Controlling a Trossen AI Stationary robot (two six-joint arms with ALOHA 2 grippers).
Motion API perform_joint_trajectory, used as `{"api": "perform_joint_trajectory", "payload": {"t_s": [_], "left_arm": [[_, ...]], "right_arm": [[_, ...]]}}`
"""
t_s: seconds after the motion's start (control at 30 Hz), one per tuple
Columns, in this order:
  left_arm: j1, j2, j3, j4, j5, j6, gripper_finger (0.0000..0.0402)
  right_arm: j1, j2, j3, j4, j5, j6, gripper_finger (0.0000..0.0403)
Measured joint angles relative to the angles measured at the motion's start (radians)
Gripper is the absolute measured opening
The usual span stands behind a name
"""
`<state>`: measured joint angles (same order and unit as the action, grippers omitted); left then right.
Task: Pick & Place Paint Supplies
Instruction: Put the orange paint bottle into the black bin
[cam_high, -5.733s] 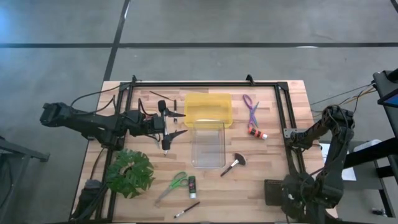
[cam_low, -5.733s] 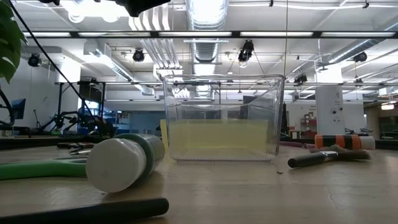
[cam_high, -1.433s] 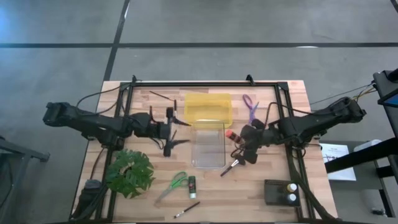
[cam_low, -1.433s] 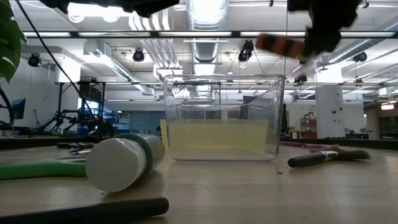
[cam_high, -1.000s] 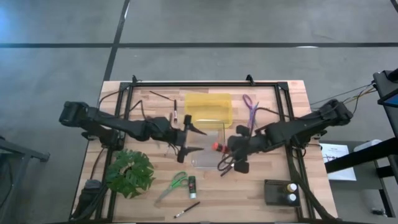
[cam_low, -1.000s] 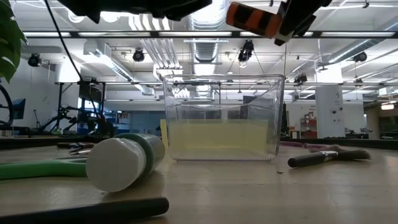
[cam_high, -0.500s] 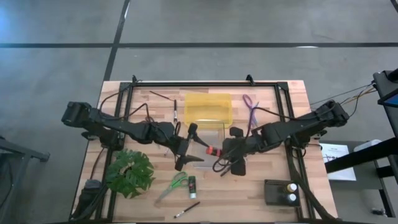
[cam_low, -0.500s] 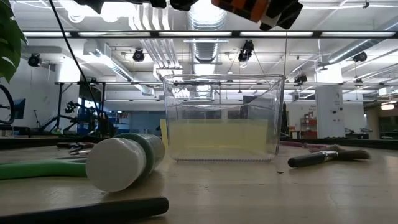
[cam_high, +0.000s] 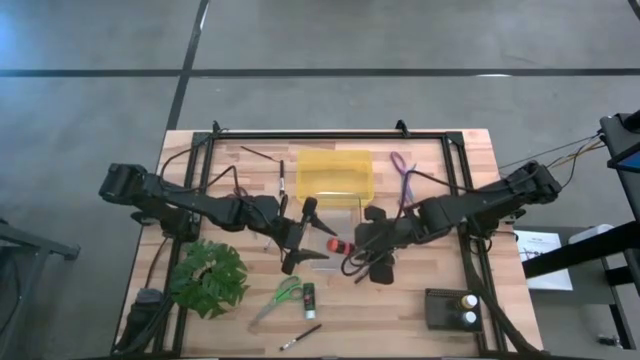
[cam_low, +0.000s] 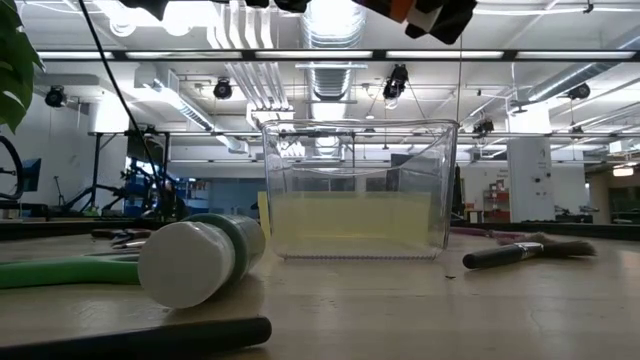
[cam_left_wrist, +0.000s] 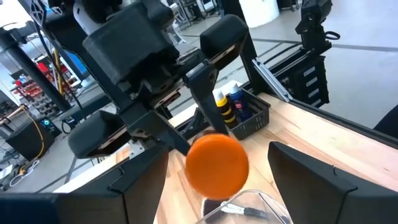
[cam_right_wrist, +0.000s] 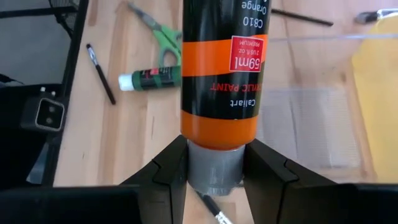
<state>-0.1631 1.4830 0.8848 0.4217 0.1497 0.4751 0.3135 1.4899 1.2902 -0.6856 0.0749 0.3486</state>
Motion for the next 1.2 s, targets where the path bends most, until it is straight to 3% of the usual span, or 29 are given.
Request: {"api": "perform_joint_trajectory", "payload": {"t_s": [0.57,1.0,1.2], "left_arm": [[0.001,0.000,-0.001,0.002,0.000,-0.004,0.0280],[0.003,0.000,0.000,0.012,0.000,-0.006,0.0131],[0.010,0.000,0.000,0.011,0.000,0.000,0.0130]], "right_arm": [[-0.033,0.000,0.000,0.067,-0.027,-0.054,0.0112],[-0.032,0.000,-0.001,0.068,-0.032,-0.057,0.0112],[-0.030,0.000,-0.001,0.069,-0.016,-0.100,0.0115]]}}
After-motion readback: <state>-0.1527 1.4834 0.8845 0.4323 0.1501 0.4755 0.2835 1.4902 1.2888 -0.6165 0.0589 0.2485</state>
